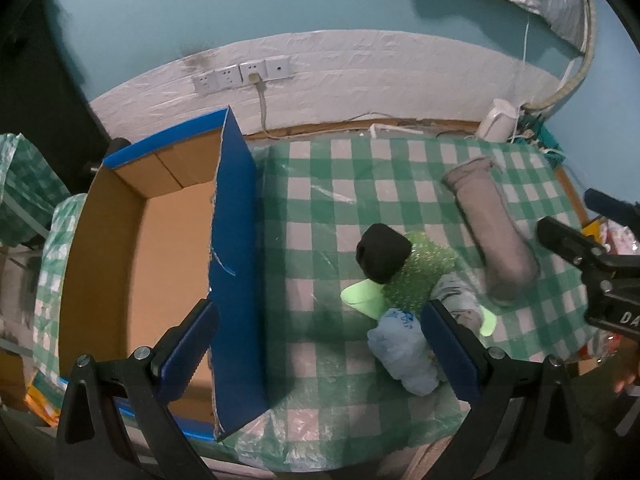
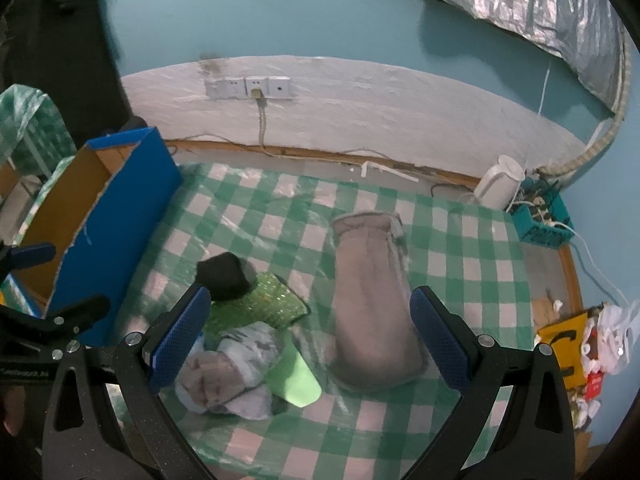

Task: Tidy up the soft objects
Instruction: 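Grasp grey fleece tube with right tool while left tool grasps light blue bag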

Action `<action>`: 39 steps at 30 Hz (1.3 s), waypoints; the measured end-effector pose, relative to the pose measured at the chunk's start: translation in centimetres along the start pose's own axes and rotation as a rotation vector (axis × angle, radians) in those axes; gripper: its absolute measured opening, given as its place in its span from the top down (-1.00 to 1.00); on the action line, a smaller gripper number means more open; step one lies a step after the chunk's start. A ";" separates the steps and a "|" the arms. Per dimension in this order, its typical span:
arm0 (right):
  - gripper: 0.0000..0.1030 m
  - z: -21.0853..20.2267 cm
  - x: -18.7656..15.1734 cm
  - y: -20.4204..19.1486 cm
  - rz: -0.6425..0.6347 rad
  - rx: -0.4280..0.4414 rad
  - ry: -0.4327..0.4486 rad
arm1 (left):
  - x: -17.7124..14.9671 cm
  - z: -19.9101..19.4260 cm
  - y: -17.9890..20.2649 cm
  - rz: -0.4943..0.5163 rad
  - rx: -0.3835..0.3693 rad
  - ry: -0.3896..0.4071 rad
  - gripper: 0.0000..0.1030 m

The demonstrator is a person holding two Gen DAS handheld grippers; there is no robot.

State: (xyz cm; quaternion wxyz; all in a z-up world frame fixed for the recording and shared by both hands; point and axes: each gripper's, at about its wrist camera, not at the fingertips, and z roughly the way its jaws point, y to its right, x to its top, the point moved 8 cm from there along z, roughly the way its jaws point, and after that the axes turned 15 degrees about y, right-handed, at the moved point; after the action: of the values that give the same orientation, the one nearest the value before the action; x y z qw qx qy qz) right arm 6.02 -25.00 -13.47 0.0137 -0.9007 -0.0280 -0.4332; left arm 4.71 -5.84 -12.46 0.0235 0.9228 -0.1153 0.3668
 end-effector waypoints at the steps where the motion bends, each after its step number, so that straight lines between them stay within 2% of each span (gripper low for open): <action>1: -0.93 0.3 -0.2 0.2 0.003 -0.007 -0.007 | -0.1 0.2 0.0 0.004 0.007 -0.007 -0.97; 8: -0.93 2.3 -1.6 1.6 0.022 0.014 -0.076 | -1.2 2.5 0.9 0.012 0.012 -0.062 -0.97; 12: -0.93 4.4 -2.8 2.4 0.025 0.033 -0.157 | -2.2 4.2 1.2 0.021 0.023 -0.115 -0.97; 16: -0.93 6.8 -4.6 3.7 0.044 0.016 -0.249 | -2.8 5.3 1.4 0.002 0.016 -0.150 -0.97; 22: -0.93 9.2 -7.3 5.7 0.032 -0.036 -0.347 | -3.4 6.0 2.1 0.034 0.022 -0.181 -0.97; 34: -0.93 11.1 -8.7 6.0 0.006 -0.056 -0.386 | -4.9 8.1 3.3 0.079 0.023 -0.250 -0.97; 39: -0.93 11.8 -9.0 6.7 0.011 -0.071 -0.389 | -5.2 8.8 3.7 0.071 0.009 -0.255 -0.97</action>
State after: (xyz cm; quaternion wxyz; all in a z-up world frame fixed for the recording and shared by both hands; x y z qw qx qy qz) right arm 10.04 -31.48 -27.86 -0.0216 -0.9675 -0.0101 -0.2519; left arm 6.15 -9.51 -22.59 -0.0087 0.9574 -0.1481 0.2476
